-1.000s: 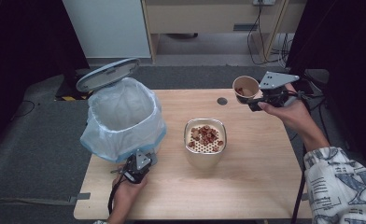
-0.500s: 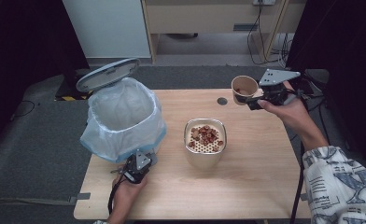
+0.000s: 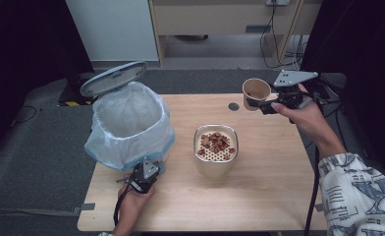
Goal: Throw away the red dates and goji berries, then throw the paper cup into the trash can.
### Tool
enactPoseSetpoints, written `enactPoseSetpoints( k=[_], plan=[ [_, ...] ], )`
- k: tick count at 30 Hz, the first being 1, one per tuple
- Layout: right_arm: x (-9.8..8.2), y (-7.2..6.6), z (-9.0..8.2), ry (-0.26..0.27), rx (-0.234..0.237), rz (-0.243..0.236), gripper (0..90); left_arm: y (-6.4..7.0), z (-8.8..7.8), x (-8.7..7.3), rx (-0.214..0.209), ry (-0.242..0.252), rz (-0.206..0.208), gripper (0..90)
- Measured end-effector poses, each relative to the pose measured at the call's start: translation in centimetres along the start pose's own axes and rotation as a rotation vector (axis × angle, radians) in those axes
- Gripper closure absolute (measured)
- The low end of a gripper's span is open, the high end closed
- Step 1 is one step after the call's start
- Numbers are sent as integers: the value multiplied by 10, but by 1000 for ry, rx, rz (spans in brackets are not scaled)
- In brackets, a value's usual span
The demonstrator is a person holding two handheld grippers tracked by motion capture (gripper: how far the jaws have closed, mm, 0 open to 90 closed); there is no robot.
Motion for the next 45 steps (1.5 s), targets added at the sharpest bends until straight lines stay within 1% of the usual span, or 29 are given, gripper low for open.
enactPoseSetpoints(
  k=[4,12,19,25,45],
  plan=[
    [2,-1,-1,11,11,6,311,0,0,0,0,0,0,898],
    [8,-3,0,11,27,8,309,0,0,0,0,0,0,898],
    [12,-2,0,16,49,33,309,0,0,0,-1,0,0,898],
    [15,-4,1,20,63,37,309,0,0,0,0,-1,1,898],
    [44,-22,19,20,144,63,309,1,0,0,2,0,0,898]
  ],
)
Point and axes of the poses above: each handheld gripper's, and its own axes: z roughly forward along the jaws, x roughly out of its top, y roughly to its right, the point moved 1 cm from there along z, roughly forward along the jaws, and after that the axes turned 11 degrees about -y, right-handed, at the moved point
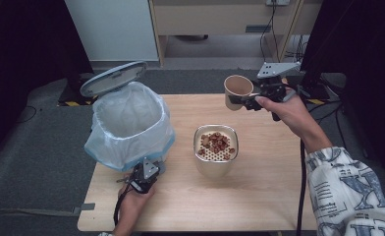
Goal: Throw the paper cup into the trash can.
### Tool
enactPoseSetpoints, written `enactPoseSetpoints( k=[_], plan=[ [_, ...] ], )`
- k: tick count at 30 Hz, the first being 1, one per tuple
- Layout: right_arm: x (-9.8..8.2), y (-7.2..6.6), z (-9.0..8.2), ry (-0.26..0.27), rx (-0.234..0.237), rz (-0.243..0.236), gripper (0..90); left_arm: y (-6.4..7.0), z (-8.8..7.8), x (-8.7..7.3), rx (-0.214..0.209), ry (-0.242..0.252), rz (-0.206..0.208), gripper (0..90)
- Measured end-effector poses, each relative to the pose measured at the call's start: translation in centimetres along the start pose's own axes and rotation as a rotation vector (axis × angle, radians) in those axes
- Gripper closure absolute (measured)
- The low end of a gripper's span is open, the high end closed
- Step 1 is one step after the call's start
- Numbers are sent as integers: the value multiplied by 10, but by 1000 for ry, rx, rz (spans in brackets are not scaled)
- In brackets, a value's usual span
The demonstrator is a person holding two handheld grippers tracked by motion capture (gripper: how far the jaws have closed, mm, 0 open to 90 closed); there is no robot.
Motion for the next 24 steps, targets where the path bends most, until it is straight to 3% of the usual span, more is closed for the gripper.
enactPoseSetpoints(
  k=[24],
  plan=[
    [38,-26,42,-12,74,4,309,0,0,0,5,0,7,898]
  ],
)
Point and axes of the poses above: each handheld gripper's, and its own axes: z roughly forward along the jaws, x roughly out of its top, y roughly to its right, the point moved 1 cm from there along z, roughly forward along the jaws, and after that the axes turned 11 degrees about -y, right-handed, at the moved point
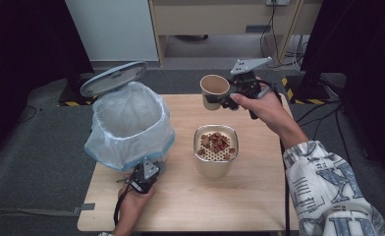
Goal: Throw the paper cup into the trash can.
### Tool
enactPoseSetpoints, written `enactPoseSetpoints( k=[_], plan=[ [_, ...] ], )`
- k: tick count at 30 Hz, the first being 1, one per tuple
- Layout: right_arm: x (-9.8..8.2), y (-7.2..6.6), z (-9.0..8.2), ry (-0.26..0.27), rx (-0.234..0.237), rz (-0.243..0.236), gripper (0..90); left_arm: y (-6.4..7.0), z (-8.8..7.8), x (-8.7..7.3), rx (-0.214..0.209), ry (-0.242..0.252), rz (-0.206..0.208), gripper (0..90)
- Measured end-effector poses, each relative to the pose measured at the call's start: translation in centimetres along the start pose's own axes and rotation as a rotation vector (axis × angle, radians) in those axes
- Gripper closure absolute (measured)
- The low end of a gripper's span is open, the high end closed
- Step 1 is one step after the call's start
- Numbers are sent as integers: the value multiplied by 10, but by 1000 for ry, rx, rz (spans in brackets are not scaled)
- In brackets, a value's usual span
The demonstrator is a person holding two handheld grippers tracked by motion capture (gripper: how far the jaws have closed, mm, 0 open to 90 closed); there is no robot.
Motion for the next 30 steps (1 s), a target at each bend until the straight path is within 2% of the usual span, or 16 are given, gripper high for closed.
enactPoseSetpoints(
  k=[11,30],
  plan=[
    [15,-12,20,-4,27,-9,309,0,0,0,2,0,3,898],
    [40,-29,37,6,54,-14,309,0,0,0,2,1,1,898]
  ],
)
Point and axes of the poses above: each handheld gripper's, and its own axes: z roughly forward along the jaws, x roughly out of its top, y roughly to its right, the point moved 1 cm from there along z, roughly forward along the jaws, and after that the axes turned 11 degrees about -y, right-handed, at the moved point
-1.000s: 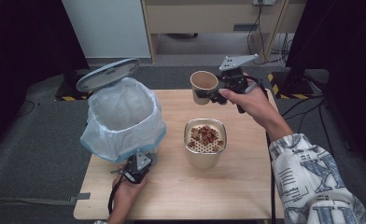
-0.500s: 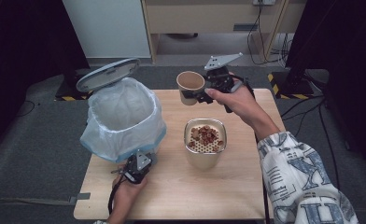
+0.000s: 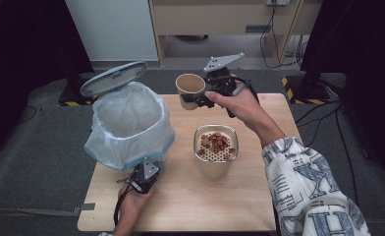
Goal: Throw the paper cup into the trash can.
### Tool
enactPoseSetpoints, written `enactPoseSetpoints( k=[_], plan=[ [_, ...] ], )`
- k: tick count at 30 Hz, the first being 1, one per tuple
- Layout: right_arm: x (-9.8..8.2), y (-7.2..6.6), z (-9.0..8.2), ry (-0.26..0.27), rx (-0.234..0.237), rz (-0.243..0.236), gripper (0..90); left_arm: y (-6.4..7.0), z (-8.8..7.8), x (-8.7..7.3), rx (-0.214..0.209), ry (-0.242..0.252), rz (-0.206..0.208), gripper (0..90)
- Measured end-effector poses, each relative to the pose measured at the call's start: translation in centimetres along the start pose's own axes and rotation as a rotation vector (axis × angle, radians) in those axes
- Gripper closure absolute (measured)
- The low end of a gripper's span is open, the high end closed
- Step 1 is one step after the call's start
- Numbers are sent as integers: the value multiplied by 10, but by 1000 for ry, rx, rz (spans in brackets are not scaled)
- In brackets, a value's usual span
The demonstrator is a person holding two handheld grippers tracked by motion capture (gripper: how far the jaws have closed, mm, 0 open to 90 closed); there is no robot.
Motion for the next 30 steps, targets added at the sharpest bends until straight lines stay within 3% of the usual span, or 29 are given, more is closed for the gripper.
enactPoseSetpoints(
  k=[30],
  plan=[
    [36,-27,41,0,47,1,306,0,0,0,-2,0,-1,898]
  ],
)
Point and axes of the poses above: each handheld gripper's, and its own axes: z roughly forward along the jaws, x roughly out of its top, y roughly to its right, the point moved 1 cm from there along z, roughly forward along the jaws, and after that the axes turned 11 degrees about -y, right-handed, at the moved point
